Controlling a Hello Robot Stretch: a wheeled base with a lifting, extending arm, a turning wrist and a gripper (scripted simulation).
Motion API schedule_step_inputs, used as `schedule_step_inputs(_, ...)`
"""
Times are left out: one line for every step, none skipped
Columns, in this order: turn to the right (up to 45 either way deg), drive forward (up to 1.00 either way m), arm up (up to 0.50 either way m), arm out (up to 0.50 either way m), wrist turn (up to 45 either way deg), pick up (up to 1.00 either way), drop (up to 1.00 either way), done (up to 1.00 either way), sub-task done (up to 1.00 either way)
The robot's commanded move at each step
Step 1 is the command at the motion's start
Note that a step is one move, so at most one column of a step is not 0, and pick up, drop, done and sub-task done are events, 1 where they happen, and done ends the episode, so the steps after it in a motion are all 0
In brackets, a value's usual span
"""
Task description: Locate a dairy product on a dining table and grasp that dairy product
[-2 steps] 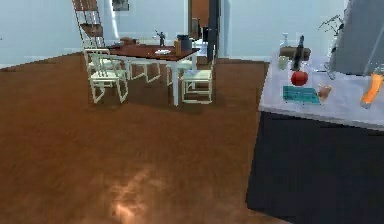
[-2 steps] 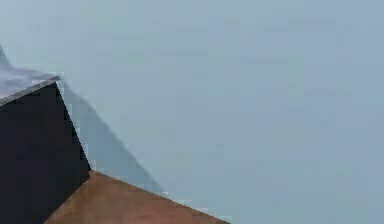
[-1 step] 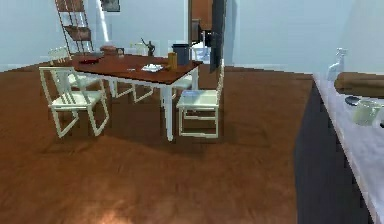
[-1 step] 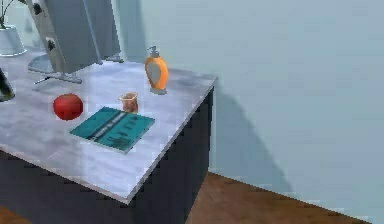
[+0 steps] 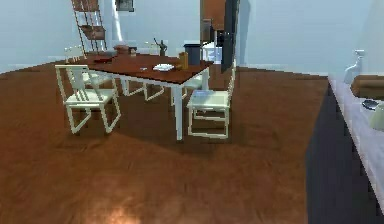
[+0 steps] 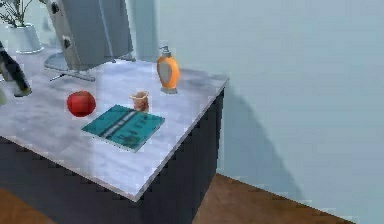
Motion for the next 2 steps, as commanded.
schedule_step_inputs(0.0,1.0,0.0,0.0,0.0,0.0,0.0,0.0,0.0)
schedule_step_inputs(-6.0,0.0,0.0,0.0,0.0,0.0,0.0,0.0,0.0)
